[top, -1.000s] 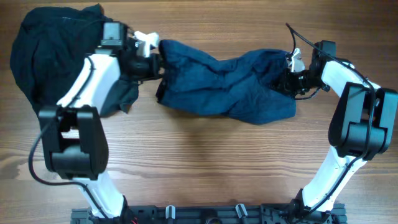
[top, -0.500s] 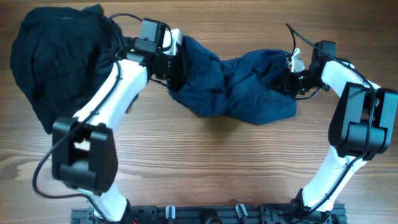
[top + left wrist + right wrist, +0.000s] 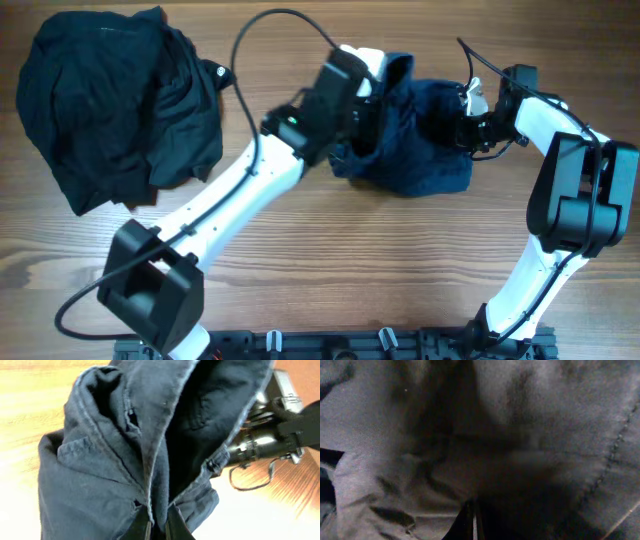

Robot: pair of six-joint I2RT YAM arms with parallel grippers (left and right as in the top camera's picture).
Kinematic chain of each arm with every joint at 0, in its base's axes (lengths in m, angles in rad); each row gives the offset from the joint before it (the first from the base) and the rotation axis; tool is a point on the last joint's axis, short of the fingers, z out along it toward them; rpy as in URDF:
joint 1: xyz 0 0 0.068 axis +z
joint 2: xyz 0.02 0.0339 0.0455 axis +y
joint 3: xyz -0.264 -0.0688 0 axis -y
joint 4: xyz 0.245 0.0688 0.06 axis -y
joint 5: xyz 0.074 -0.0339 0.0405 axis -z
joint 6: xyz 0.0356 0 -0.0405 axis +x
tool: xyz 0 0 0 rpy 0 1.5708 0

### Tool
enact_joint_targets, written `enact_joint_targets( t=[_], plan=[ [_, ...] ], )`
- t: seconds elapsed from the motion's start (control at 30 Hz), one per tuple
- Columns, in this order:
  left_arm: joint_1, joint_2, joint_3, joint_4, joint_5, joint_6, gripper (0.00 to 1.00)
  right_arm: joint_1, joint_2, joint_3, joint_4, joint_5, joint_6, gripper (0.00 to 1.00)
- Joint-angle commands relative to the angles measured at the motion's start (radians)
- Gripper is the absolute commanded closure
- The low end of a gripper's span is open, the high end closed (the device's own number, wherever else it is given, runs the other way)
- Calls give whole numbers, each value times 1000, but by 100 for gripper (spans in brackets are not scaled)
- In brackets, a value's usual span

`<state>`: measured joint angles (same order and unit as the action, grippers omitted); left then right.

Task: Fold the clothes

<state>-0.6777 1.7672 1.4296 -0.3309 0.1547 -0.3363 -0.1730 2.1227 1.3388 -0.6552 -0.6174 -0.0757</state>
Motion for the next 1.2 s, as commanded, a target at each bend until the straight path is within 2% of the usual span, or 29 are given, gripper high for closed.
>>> enact_joint_targets(
  t=[0.0, 0.43, 0.47, 0.5, 0.53, 0.6, 0.63, 0.77, 0.93, 1.17],
  plan=[
    [-66, 43, 5, 77, -97, -13, 94, 25, 47, -11, -17, 61, 4, 96],
    [-109, 212, 5, 328, -97, -65, 86, 25, 47, -11, -19, 56, 0, 96],
    [-111, 218, 5, 344, -97, -65, 82, 25, 47, -11, -19, 56, 0, 96],
    [-116, 222, 5, 368, -97, -65, 69, 25, 47, -11, -19, 56, -1, 96],
    [-120, 225, 5, 382, -97, -65, 49, 25, 47, -11, -19, 56, 0, 96],
    [-122, 224, 5, 393, -97, -65, 23, 25, 47, -11, -18, 47, 0, 96],
    [-119, 220, 5, 392, -97, -65, 17, 25, 47, -11, -15, 37, 0, 96],
    [-82, 161, 5, 364, -89, -65, 14, 2, 34, 10, -19, -12, 22, 95],
    [-16, -13, 5, 324, -55, -61, 15, -31, -22, 43, -49, -34, 26, 95],
    [100, -231, 5, 210, -56, -61, 15, -37, -178, 43, -52, -26, 66, 96]
  ],
)
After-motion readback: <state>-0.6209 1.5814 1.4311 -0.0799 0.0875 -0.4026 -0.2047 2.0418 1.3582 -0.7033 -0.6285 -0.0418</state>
